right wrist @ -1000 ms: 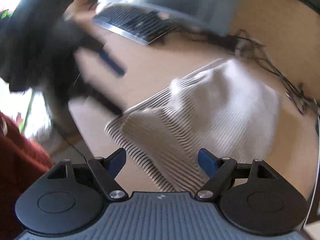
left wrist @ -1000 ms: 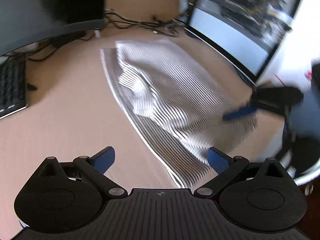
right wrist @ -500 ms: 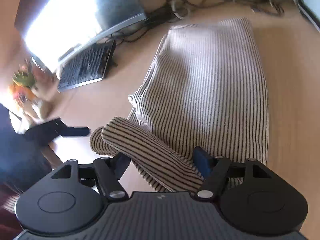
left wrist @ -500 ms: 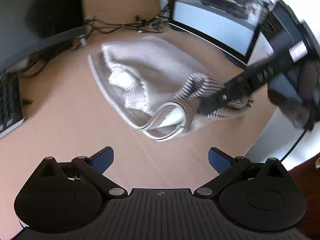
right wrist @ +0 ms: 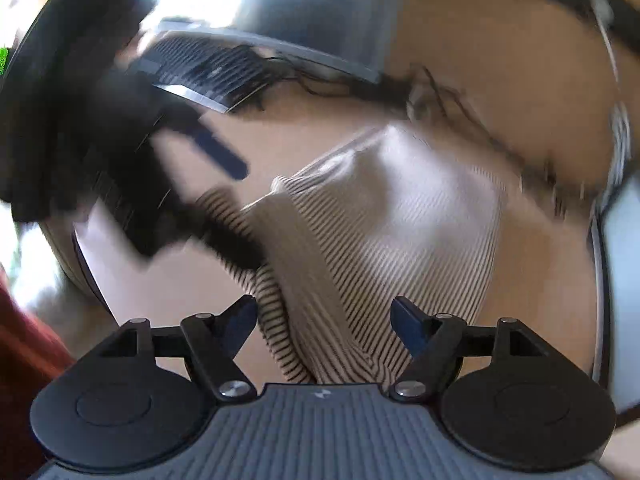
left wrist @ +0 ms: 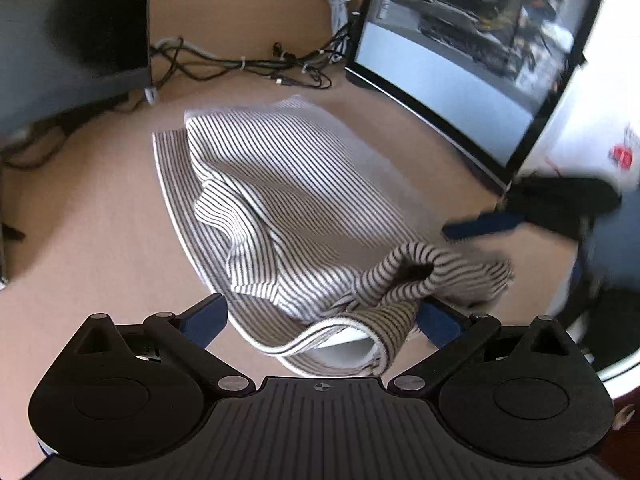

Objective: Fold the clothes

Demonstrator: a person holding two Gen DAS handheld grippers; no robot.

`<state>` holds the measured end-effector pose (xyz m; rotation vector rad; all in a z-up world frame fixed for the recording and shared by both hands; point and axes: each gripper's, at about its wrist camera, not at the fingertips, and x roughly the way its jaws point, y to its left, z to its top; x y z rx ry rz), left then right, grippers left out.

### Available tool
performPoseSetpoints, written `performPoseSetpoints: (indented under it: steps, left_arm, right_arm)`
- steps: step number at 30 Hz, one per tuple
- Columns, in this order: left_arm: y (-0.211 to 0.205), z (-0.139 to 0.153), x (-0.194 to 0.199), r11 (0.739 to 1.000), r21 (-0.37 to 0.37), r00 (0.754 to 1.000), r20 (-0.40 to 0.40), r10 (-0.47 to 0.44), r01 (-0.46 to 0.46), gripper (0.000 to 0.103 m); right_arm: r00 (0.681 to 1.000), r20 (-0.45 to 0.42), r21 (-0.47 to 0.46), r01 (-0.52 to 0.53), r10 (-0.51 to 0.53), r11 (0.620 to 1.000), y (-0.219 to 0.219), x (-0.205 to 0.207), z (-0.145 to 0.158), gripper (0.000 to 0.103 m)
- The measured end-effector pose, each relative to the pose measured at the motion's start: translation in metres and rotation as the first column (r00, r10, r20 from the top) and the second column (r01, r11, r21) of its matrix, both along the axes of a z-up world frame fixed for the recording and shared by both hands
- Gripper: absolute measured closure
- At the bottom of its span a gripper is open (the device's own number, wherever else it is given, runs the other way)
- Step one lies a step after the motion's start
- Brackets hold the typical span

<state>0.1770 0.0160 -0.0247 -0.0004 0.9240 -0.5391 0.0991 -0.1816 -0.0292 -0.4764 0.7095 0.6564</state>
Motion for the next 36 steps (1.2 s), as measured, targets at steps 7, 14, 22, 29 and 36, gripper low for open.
performPoseSetpoints:
  steps: [7, 14, 22, 29, 36]
  left_arm:
    - [0.003, 0.000, 0.019, 0.995, -0.079, 0.997, -0.061, 0.052, -0.057, 0.000]
    - [0.012, -0.004, 0.027, 0.988, -0.122, 0.992, -0.101, 0.078, -0.090, 0.000]
    - [0.047, 0.018, 0.038, 0.975, -0.171, 0.989, -0.063, 0.132, -0.141, 0.000]
    - [0.058, 0.011, 0.064, 0.955, -0.224, 0.979, -0.108, 0.171, -0.192, 0.000]
    - [0.049, 0.002, 0.076, 0.961, -0.244, 0.987, -0.123, 0.105, -0.133, 0.000]
  right_arm:
    - [0.979, 0.199, -0.197, -0.010, 0.050, 0.980, 0.027, -0.012, -0.032, 0.031]
    - [0.995, 0.104, -0.159, 0.012, 0.005, 0.987, 0.027, 0.008, -0.020, 0.068]
    - [0.989, 0.149, -0.235, 0.023, 0.012, 0.972, 0.016, 0.016, -0.005, 0.074]
    - [0.988, 0.153, -0.285, 0.017, 0.027, 0.958, 0.005, 0.009, 0.018, 0.076]
    - [0.994, 0.095, -0.331, -0.014, 0.048, 0.944, 0.012, -0.014, 0.037, 0.077]
